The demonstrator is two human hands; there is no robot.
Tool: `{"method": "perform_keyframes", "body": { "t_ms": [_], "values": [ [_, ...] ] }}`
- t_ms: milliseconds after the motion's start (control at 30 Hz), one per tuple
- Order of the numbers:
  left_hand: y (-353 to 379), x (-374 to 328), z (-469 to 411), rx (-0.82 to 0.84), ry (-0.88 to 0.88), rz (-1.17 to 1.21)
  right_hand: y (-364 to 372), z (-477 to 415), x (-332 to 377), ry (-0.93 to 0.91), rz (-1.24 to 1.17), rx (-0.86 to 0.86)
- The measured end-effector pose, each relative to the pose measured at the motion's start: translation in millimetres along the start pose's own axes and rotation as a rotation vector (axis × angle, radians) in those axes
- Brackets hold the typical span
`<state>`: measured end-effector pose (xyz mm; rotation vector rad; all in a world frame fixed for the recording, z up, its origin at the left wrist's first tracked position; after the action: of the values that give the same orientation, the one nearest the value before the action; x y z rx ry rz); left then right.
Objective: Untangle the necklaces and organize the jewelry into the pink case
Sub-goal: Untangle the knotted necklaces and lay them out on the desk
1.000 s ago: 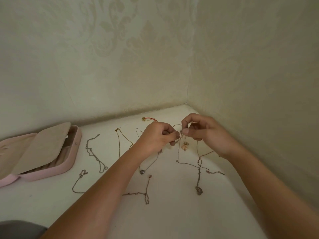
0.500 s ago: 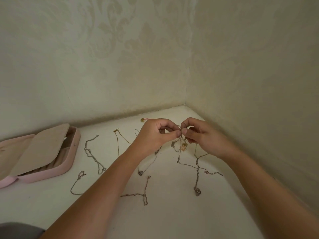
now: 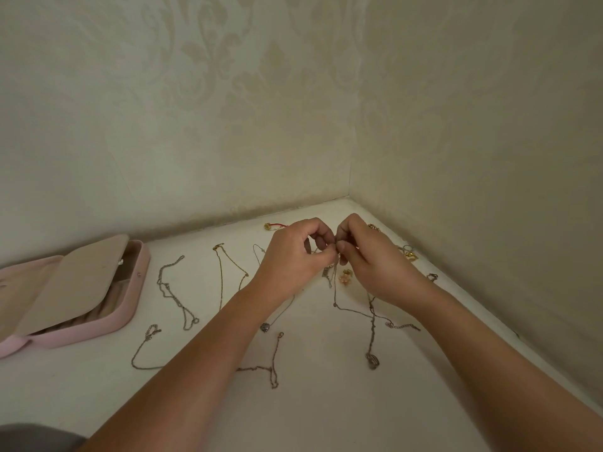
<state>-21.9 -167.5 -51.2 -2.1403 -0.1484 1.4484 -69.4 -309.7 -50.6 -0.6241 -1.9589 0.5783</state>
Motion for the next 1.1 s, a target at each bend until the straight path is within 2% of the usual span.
{"method": "perform_keyframes", "body": {
  "t_ms": [133,300,467,600,800,967,1100],
  "values": [
    [-2.4,-0.3,-1.3,-0.022,-0.018,0.097,-2.7,-3.1,4.5,0.033,-0.154,-0.136],
    [-0.7,-3.3,1.3,-0.071,-0.007,0.141,-7.6,-2.5,10.7,0.138,-0.308,-0.224],
    [1.0,-4.4,3.1,-0.08,0.043,0.106,-8.6,-0.8,11.9,0.196,-0.255,-0.266],
    [0.0,-5.0,3.0,-0.06,0.061,0.037,-10.3,-1.0,11.6,0.176,-0.164,-0.238],
    [0.1,-6.9,4.1,0.051,0.031,-0.074,-12.6,-2.8,5.5,0.353,-0.404,-0.045],
    [-1.8,-4.0,1.2,0.08,-0.04,0.045,-16.3,-3.8,1.5,0.314,-0.457,-0.156],
    [-2.1,-2.0,-0.6,0.08,-0.057,0.139,-17.4,-3.7,0.0,0.28,-0.475,-0.132]
  ]
}}
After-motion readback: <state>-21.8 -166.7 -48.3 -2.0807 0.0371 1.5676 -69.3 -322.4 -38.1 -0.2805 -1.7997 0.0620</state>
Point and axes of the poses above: each hand's wrist, its own z-axis away from the middle knuckle, its own y-axis out of the palm, x = y × z, the point moved 1 cm from there along -z, towards the middle knuckle, and after that the axes turned 7 degrees about -y, right-handed, at the moved point
